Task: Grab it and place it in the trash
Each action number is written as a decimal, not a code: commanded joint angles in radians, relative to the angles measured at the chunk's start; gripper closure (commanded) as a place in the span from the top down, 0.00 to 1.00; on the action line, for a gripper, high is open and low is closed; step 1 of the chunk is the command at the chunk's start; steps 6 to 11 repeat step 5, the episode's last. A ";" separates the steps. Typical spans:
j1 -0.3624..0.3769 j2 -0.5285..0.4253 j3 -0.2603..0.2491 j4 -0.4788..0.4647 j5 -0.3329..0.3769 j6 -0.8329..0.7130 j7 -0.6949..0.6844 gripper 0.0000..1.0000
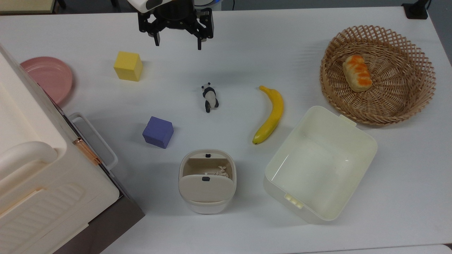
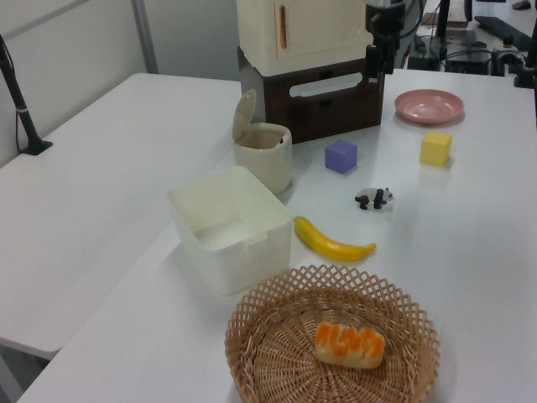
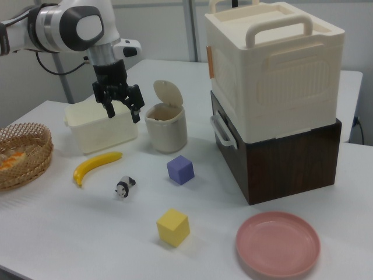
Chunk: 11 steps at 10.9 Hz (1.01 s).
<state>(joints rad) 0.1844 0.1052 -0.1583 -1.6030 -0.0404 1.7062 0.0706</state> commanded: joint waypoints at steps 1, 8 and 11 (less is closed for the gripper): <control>0.000 -0.025 -0.003 -0.034 0.007 -0.025 -0.017 1.00; 0.003 -0.027 -0.004 -0.026 0.007 -0.071 -0.011 1.00; 0.003 -0.027 -0.004 -0.026 0.007 -0.071 -0.011 1.00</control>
